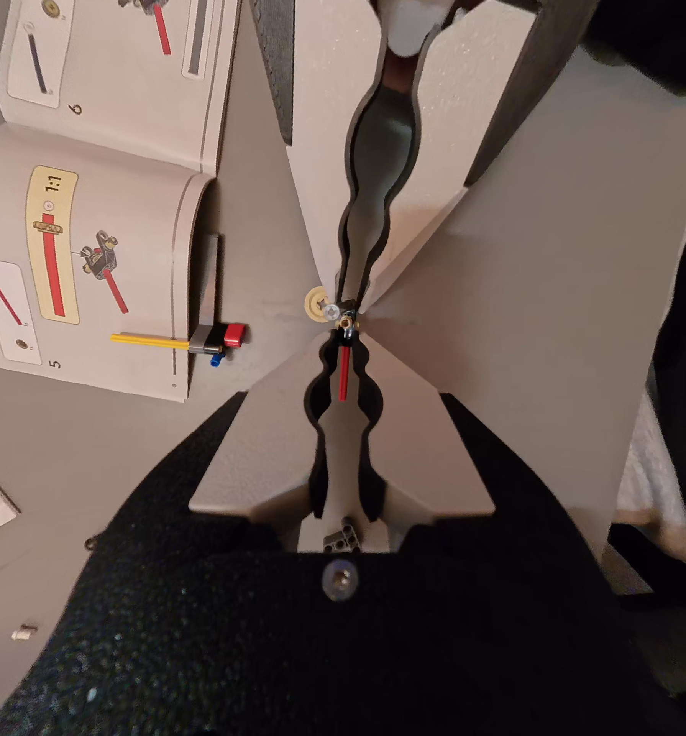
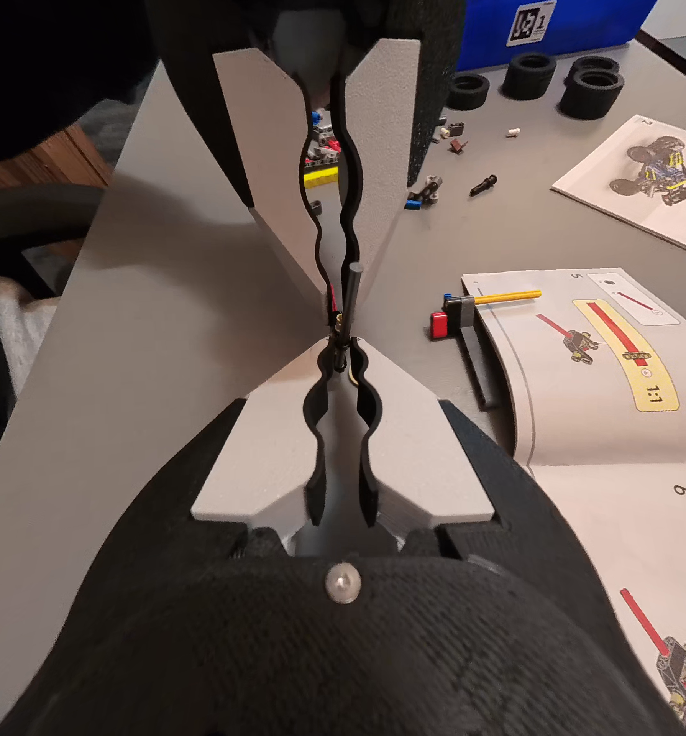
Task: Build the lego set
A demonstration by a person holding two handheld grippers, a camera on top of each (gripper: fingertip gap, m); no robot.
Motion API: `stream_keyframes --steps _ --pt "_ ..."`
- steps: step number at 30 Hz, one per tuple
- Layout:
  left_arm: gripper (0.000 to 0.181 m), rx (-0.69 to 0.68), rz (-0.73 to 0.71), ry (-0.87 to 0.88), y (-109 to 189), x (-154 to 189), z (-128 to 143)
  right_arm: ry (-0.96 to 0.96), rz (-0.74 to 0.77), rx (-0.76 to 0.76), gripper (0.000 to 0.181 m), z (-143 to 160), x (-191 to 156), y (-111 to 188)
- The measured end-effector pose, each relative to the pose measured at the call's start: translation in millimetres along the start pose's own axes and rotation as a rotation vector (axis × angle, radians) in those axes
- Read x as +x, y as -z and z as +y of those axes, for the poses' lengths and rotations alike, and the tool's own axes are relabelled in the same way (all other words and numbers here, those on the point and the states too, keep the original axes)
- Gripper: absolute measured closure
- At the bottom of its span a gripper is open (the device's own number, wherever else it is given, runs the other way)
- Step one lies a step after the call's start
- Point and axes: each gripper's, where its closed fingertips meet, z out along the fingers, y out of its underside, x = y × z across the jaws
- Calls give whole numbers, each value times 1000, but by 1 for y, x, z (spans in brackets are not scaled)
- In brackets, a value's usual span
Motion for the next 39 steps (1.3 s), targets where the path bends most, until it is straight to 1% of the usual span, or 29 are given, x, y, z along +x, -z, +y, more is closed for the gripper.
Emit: stream_keyframes --steps 1,4,6,8,14,18,20,26,27,29,32,35,39 --pt "177 16 -7 -13 0 0 0 6 0 2 176 0 0 0" --pt "177 65 -37 -58 -1 1 1 30 3 -13 176 1 -1 -1" --pt "177 117 -82 -88 -3 -2 1 59 34 -24 176 3 2 -2" --pt "177 189 -90 -81 -4 -1 1 65 21 -25 176 3 0 -2" --pt "174 463 -103 -21 -1 1 -2 62 19 -29 176 3 1 -3" --pt "173 563 -106 -39 5 3 -9 51 13 -29 176 3 1 -4" --pt "174 620 -118 -57 11 3 -17 46 11 -29 176 3 1 -4" --pt "174 603 -118 -49 5 -1 -20 47 10 -29 176 3 1 -5" --pt "179 603 -107 -47 3 -1 -20 47 10 -30 176 3 1 -5" --pt "180 605 -103 -53 3 0 -20 47 7 -31 176 3 1 -5" --pt "180 636 -92 -69 8 2 -21 50 1 -31 176 3 0 -5" --pt "180 704 -61 -55 18 2 -25 49 4 -33 176 3 0 -5" --pt "180 716 -36 -60 19 1 -25 40 1 -33 176 3 1 -5"
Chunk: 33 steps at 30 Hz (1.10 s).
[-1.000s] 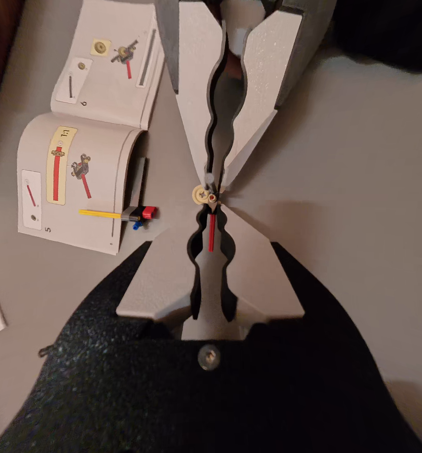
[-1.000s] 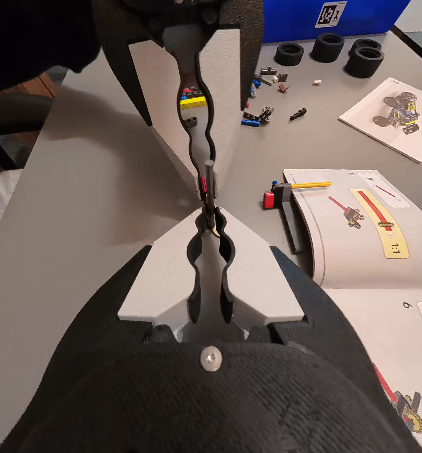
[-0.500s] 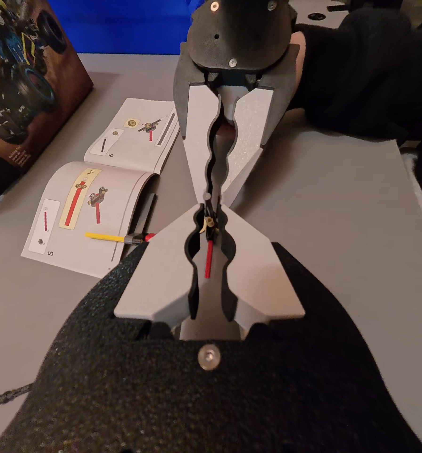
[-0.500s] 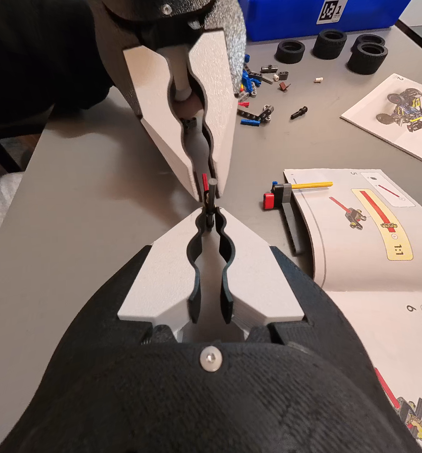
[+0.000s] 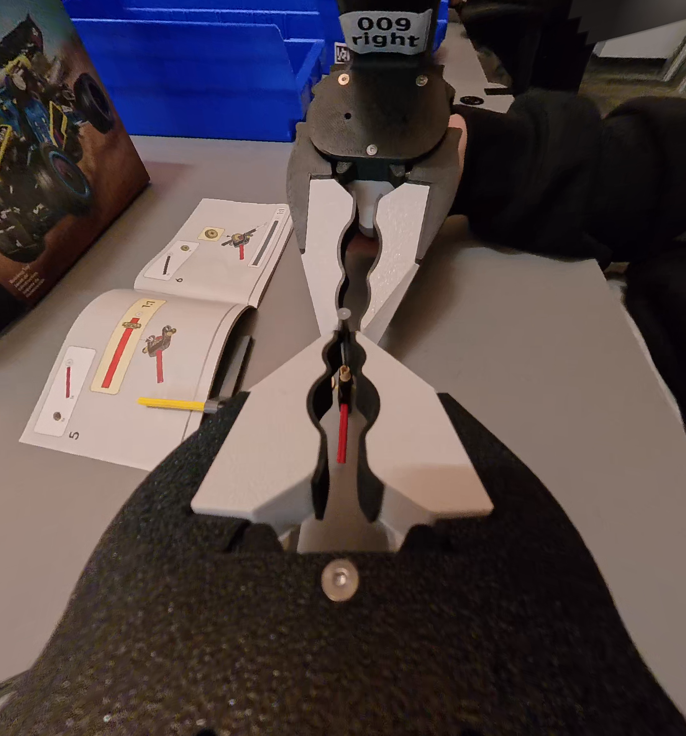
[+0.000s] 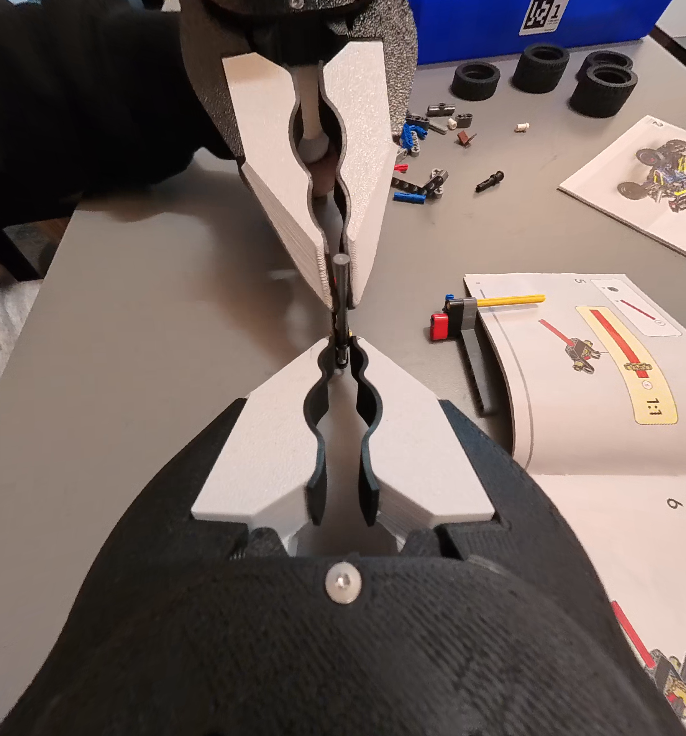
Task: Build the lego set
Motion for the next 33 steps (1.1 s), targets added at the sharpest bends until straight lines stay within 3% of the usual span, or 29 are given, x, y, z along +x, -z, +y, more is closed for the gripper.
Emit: stream_keyframes --steps 11,22,33 --pt "178 -16 38 -44 1 3 3 14 -26 -3 176 0 -4 0" --pt "179 -118 19 -85 -8 4 16 20 -20 -8 175 1 -3 -1" --pt "180 -123 61 3 -8 2 17 35 -2 -6 176 0 -1 -1"
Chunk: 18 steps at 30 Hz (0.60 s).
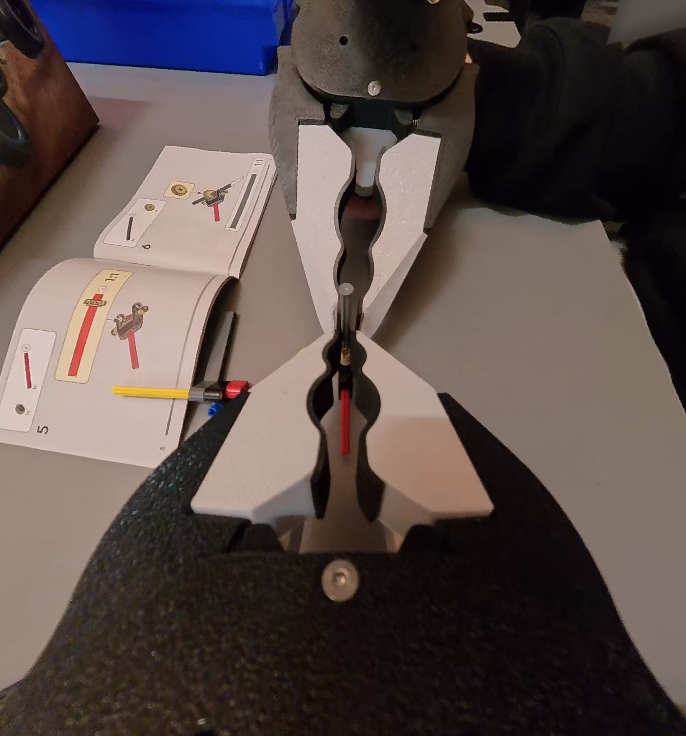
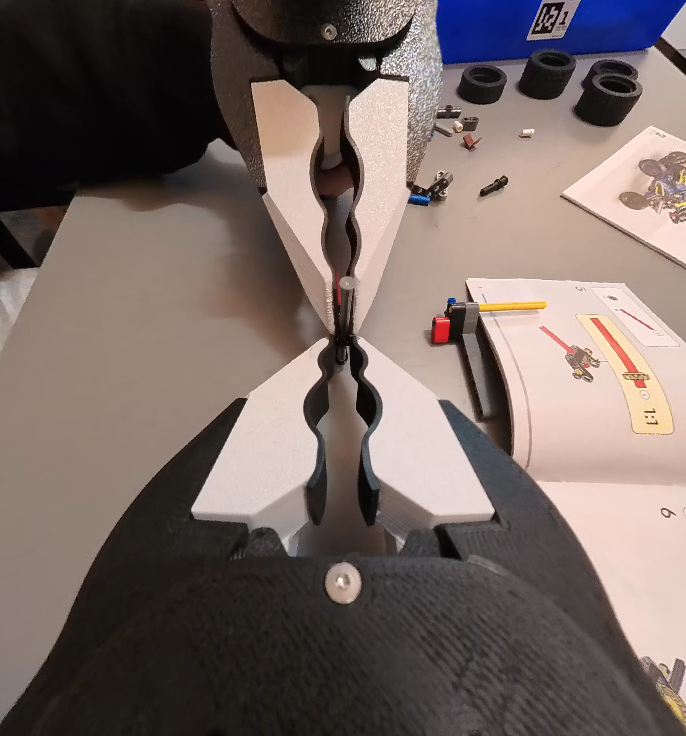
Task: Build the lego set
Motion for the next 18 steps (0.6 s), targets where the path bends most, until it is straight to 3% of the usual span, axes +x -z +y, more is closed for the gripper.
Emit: stream_keyframes --steps 18 --pt "179 -6 4 -55 1 1 2 -13 -17 -5 176 0 -1 -1"
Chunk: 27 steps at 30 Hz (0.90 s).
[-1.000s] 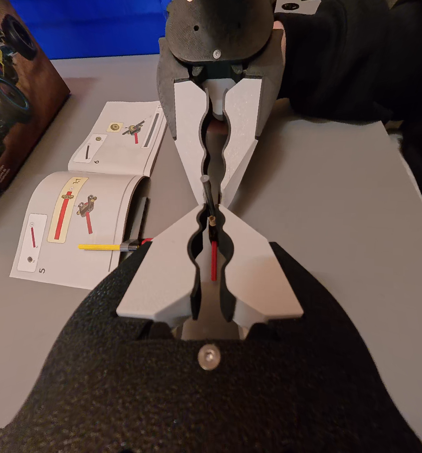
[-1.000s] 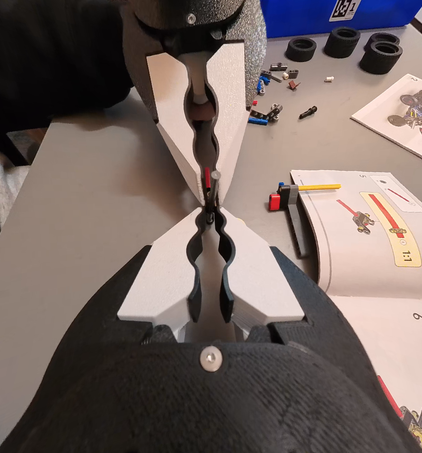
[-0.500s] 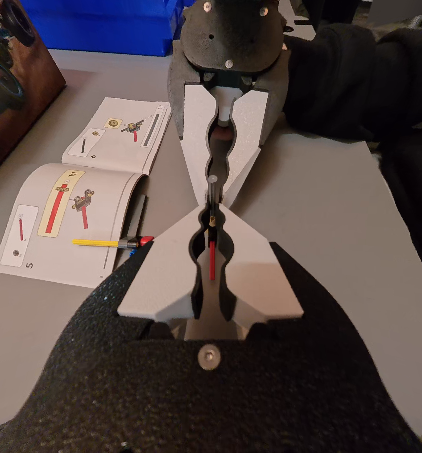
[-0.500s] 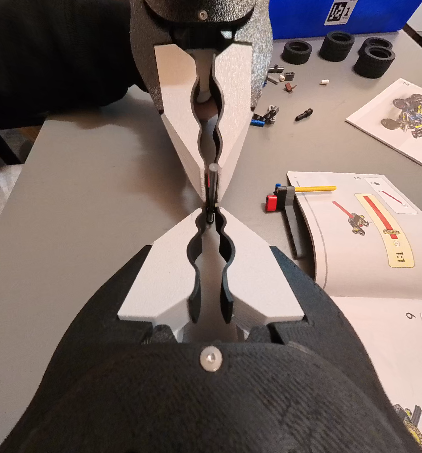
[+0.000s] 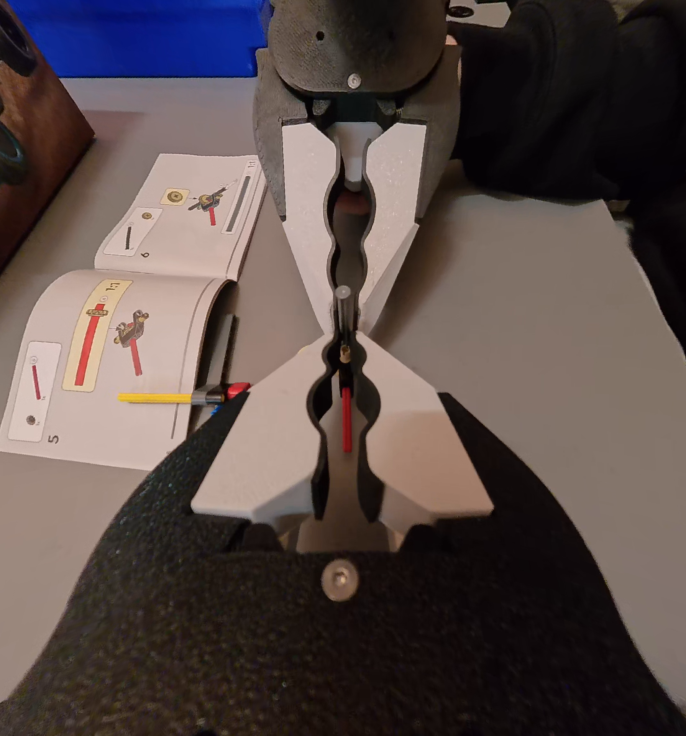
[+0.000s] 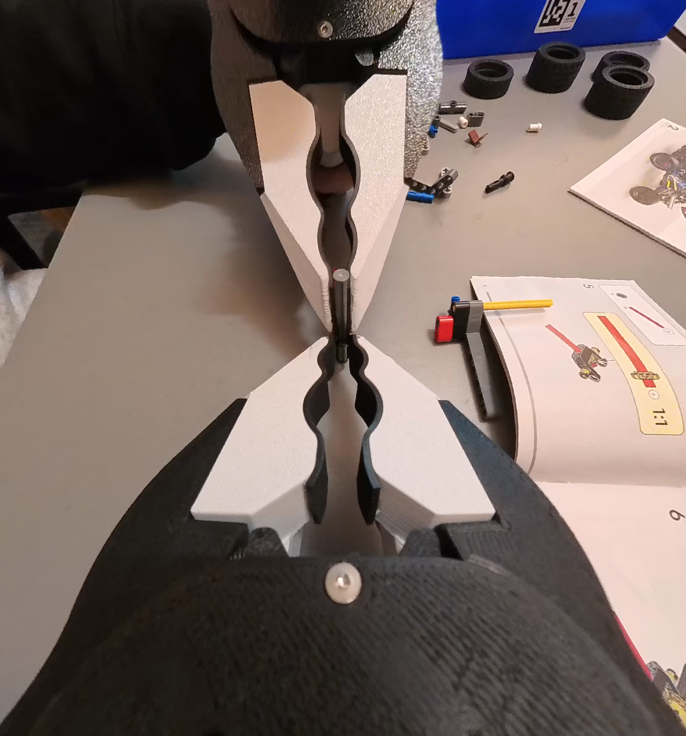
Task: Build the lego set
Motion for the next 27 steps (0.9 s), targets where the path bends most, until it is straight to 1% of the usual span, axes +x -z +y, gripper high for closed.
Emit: stream_keyframes --steps 6,9,12,14,16,19,22,27 --pt "180 3 1 0 0 1 -1 -3 -5 10 176 -1 -1 2" --pt "180 17 5 24 1 -1 -2 6 -2 31 168 -2 -1 6" --pt "180 3 5 26 -1 -1 -1 -6 1 58 158 -3 1 12" --pt "180 4 1 35 -1 -2 -1 -4 25 82 156 -5 5 17" --pt "180 4 2 38 0 -3 -1 -12 24 124 157 -11 5 19" --pt "180 4 2 35 0 -2 -1 -19 20 173 163 -19 5 20" --pt "180 4 1 35 0 -3 -1 -14 5 206 178 -26 2 18" --pt "180 9 -11 37 1 -5 -1 -1 29 209 180 -28 5 16"
